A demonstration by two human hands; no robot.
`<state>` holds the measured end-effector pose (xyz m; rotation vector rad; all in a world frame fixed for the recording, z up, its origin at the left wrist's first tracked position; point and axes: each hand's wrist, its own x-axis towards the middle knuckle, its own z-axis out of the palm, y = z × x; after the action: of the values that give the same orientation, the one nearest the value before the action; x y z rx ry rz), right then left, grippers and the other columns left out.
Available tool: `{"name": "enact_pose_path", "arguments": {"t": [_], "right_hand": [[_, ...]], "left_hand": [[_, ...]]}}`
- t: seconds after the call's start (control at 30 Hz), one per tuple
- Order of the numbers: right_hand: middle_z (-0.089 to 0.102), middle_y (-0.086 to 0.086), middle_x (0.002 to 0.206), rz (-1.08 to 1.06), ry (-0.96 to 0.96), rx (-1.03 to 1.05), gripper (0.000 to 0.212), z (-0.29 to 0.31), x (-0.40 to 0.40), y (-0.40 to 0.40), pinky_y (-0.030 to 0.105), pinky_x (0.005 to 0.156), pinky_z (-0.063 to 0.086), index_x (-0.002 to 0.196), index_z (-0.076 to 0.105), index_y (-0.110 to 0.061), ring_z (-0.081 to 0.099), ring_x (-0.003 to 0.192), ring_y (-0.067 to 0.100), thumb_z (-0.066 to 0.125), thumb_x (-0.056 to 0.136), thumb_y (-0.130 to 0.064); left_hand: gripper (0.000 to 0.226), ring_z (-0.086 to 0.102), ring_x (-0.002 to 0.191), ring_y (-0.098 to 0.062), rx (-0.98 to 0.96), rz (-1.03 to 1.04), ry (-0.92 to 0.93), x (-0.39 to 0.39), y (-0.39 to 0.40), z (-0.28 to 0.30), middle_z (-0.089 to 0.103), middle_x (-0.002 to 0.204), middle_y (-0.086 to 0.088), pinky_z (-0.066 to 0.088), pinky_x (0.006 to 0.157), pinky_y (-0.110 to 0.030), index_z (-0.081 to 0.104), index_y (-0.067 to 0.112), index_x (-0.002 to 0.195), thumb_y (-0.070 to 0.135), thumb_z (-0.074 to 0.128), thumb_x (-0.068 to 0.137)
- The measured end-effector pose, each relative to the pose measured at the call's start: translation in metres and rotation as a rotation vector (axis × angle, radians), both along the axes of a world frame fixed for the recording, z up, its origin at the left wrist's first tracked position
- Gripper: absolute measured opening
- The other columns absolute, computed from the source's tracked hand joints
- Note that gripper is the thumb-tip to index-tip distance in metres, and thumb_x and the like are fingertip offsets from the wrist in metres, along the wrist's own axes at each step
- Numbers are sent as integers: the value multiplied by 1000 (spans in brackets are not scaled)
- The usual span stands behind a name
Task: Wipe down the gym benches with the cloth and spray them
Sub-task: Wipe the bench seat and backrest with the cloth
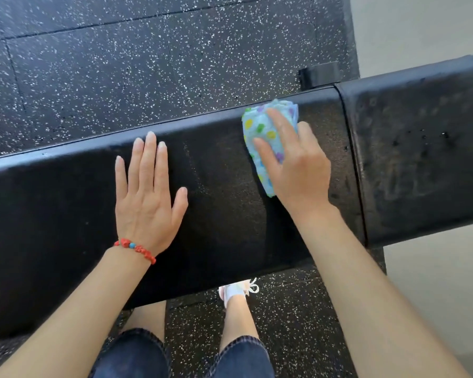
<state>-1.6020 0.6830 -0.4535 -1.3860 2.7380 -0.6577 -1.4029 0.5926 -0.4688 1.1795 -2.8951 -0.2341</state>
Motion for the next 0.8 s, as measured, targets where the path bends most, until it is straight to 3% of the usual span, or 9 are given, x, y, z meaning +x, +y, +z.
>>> {"name": "enact_pose_path", "arguments": {"t": [0.27, 0.33, 0.47, 0.53, 0.7, 0.8], "right_hand": [[58, 18, 93, -373, -112, 13, 40, 5, -32, 41, 35, 63, 42, 123, 57, -16, 57, 78, 33, 58, 86, -32], [59, 17, 87, -311, -63, 3, 38, 3, -11, 40, 30, 60, 39, 118, 60, -14, 59, 71, 32, 57, 85, -32], [55, 10, 75, 18, 3, 18, 38, 2, 25, 64, 27, 52, 44, 117, 61, -12, 54, 60, 21, 52, 89, -36], [53, 9, 72, 48, 50, 16, 38, 0, 16, 76, 27, 50, 44, 117, 61, -12, 51, 57, 19, 49, 91, -37], [54, 14, 77, -311, 41, 29, 37, 0, -10, 111, 32, 49, 48, 120, 56, -13, 54, 60, 28, 52, 90, -34], [54, 15, 82, -417, -9, 57, 39, 4, 0, 133, 33, 53, 49, 122, 55, -11, 56, 65, 29, 54, 89, -31]], "left_hand": [[60, 15, 141, -32, 20, -56, 96, -33, 22, 7, 24, 151, -21, 5, 116, -46, 26, -2, 143, 32, 32, 95], [60, 16, 141, -31, 29, -90, 93, -48, 31, 4, 25, 151, -20, 7, 115, -47, 26, -1, 143, 33, 33, 94], [62, 18, 141, -30, 1, -105, 34, -55, 37, -2, 25, 152, -18, 10, 115, -49, 27, 0, 144, 35, 34, 94], [62, 17, 141, -30, 7, -105, 32, -54, 37, -2, 24, 152, -18, 9, 115, -49, 27, -1, 144, 35, 34, 94], [62, 16, 141, -32, 27, -88, 21, -57, 39, 1, 24, 152, -20, 6, 115, -48, 25, -1, 144, 36, 30, 94], [62, 16, 141, -33, 37, -87, 41, -63, 43, 4, 24, 152, -21, 3, 115, -46, 25, -2, 143, 36, 30, 95]]}}
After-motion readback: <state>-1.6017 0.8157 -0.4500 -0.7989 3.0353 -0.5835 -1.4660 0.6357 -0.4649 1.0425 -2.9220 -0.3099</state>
